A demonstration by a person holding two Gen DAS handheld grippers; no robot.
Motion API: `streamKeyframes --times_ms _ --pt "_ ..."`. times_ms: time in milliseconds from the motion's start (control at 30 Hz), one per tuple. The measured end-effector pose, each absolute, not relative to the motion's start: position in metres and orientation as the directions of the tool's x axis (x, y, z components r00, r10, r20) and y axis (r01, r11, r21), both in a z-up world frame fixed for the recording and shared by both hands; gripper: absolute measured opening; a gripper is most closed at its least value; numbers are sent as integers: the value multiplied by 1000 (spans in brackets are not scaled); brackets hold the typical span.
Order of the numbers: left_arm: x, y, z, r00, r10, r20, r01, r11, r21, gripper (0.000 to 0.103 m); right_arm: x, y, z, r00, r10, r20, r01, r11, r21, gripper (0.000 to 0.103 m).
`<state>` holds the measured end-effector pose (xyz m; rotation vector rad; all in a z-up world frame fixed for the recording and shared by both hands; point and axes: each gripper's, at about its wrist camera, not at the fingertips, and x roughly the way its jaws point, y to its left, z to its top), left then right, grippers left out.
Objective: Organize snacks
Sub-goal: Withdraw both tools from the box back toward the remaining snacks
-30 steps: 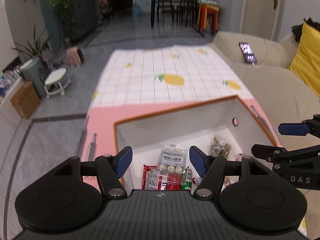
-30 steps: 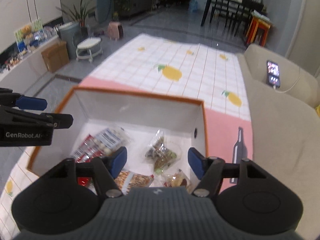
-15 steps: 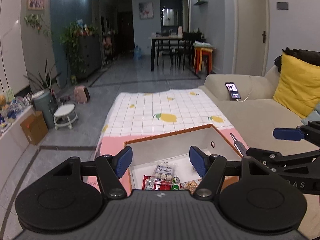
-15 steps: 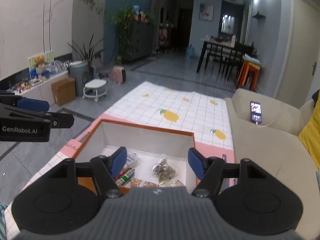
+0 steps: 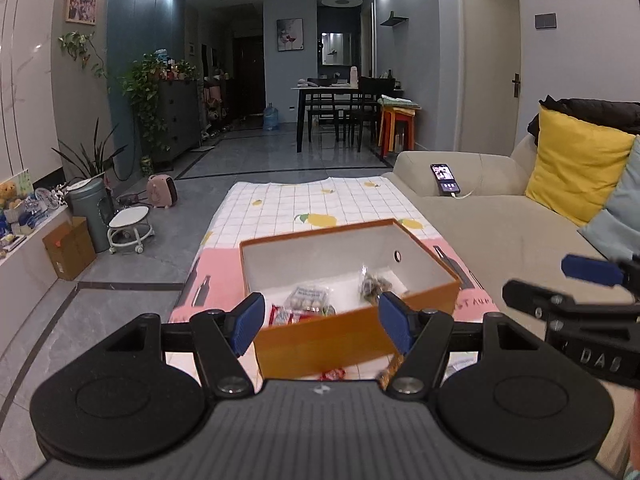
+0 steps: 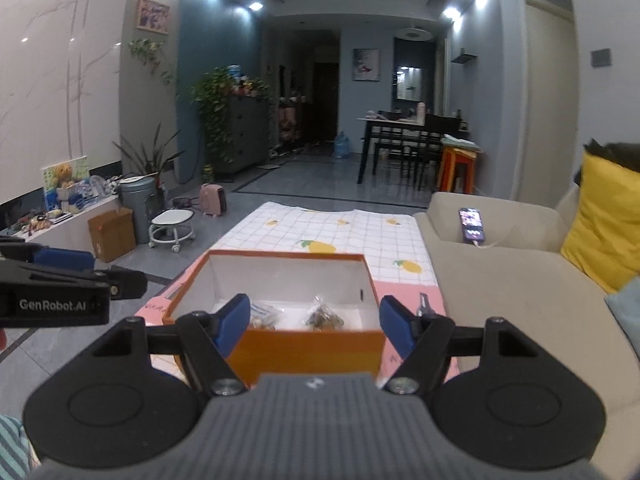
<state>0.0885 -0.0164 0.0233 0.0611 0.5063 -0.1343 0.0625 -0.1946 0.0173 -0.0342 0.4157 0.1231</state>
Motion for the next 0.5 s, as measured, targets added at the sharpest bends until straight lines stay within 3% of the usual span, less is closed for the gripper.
streamKeyframes --times_ms 500 --pt "66 -26 -50 747 -98 -657 151 988 24 77 11 -194 -63 850 35 -525 -70 996 -48 69"
